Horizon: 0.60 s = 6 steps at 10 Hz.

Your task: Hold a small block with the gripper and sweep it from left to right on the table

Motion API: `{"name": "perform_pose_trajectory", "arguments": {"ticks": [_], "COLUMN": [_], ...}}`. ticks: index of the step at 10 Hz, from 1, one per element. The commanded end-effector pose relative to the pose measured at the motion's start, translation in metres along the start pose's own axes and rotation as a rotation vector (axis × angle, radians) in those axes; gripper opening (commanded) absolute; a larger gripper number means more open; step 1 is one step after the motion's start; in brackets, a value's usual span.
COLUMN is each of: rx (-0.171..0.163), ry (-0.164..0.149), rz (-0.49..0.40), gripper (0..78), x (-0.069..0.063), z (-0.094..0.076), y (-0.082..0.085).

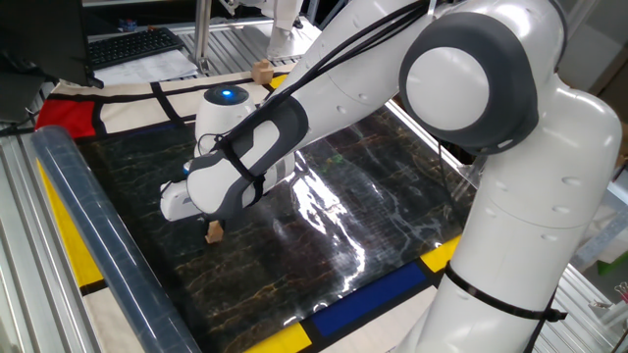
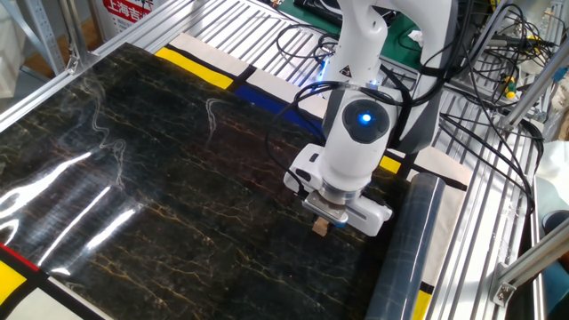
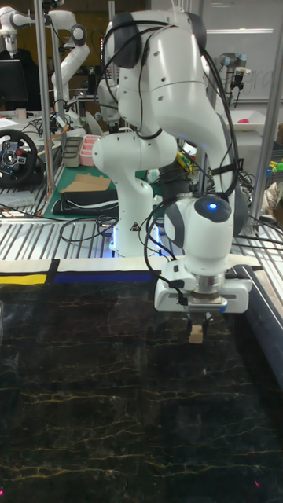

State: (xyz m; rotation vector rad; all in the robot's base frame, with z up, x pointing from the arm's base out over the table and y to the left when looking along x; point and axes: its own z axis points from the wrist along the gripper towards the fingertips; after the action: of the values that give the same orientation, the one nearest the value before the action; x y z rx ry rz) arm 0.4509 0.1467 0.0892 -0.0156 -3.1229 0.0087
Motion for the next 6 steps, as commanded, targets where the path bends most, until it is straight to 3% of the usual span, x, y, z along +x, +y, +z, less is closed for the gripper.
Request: {"name": "perform_pose_trajectory", "arguments": {"ticks": [1,6], "rx": [-0.006,-0.006], "ry": [-0.003,-0.003], "rz": [0.001,0.001], "gripper": [77.5,77.5], "x": [-0.0028,-0.0028], "z": [-0.002,-0.002], "y": [0.0004,0.0004]}}
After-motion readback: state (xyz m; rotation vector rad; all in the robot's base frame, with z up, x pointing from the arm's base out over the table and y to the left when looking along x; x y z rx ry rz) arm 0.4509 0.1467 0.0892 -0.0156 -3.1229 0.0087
